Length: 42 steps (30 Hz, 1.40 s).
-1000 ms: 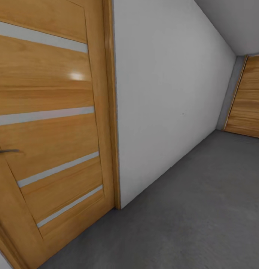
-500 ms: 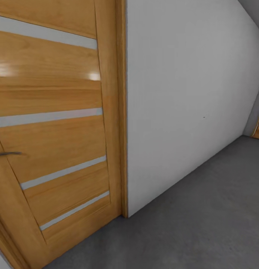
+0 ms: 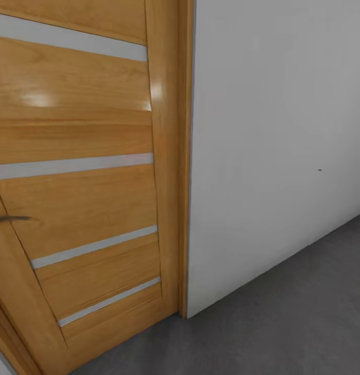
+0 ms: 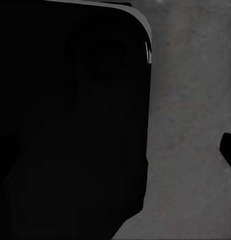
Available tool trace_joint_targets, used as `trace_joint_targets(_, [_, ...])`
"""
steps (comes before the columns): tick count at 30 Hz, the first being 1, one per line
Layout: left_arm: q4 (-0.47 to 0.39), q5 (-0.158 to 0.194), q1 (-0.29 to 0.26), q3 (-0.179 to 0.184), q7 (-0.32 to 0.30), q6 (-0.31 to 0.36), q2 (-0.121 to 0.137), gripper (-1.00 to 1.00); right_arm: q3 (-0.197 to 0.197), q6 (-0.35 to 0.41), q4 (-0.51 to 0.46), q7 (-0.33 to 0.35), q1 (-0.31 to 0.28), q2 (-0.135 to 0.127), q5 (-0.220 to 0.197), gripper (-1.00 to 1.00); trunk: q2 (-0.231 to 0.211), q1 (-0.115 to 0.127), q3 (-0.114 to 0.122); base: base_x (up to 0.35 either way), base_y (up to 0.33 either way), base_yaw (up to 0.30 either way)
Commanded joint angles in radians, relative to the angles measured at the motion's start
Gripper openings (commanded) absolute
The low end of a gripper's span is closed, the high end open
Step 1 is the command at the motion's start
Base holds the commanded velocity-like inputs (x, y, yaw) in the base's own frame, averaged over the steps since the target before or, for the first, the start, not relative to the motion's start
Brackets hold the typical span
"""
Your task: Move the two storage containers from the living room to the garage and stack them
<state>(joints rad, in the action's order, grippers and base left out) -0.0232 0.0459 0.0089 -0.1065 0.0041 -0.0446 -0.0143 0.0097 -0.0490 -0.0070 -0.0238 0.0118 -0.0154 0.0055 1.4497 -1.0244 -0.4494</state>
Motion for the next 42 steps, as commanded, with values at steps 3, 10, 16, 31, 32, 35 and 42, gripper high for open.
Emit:
trace_joint_targets(3, [-0.001, 0.005, 0.000, -0.005, 0.000, -0.001, 0.000, 1.00, 0.001, -0.003, -0.001, -0.002, 0.000, 0.000, 0.001, 1.00, 0.000, -0.001, -0.001, 0.301, -0.187, 0.269])
trace_joint_targets(10, [-0.001, 0.005, 0.000, -0.006, 0.000, -0.002, 0.000, 1.00, 0.001, -0.003, -0.001, -0.002, 0.000, 0.000, 0.001, 1.00, 0.000, -0.001, -0.001, 0.276, -0.172, 0.269])
trace_joint_targets(16, [-0.001, 0.005, 0.000, -0.006, 0.000, -0.003, -0.001, 1.00, 0.001, -0.003, -0.001, -0.002, 0.000, 0.000, 0.001, 1.00, 0.000, -0.001, -0.001, 0.063, -0.033, 0.270])
trace_joint_targets(31, [-0.001, 0.016, 0.000, -0.006, 0.000, -0.003, 0.000, 1.00, 0.003, -0.003, -0.001, -0.002, 0.000, 0.001, 0.004, 1.00, 0.000, -0.001, -0.001, 0.002, -0.001, 0.271])
trace_joint_targets(32, [-0.001, 0.024, 0.000, -0.006, 0.000, -0.003, 0.000, 1.00, 0.003, -0.003, -0.001, -0.002, 0.000, 0.001, 0.004, 1.00, 0.000, -0.001, -0.001, 0.000, 0.000, 0.272])
trace_joint_targets(35, [-0.001, 0.042, 0.000, -0.006, -0.001, -0.002, 0.000, 1.00, 0.004, -0.003, -0.001, -0.002, 0.000, 0.001, 0.005, 1.00, 0.000, -0.001, -0.001, 0.000, 0.000, 0.273])
trace_joint_targets(42, [-0.001, 0.066, 0.000, -0.005, -0.001, -0.001, 0.001, 1.00, 0.005, -0.002, -0.001, -0.001, 0.000, 0.001, 0.009, 1.00, 0.000, -0.001, -0.001, 0.000, 0.000, 0.275])
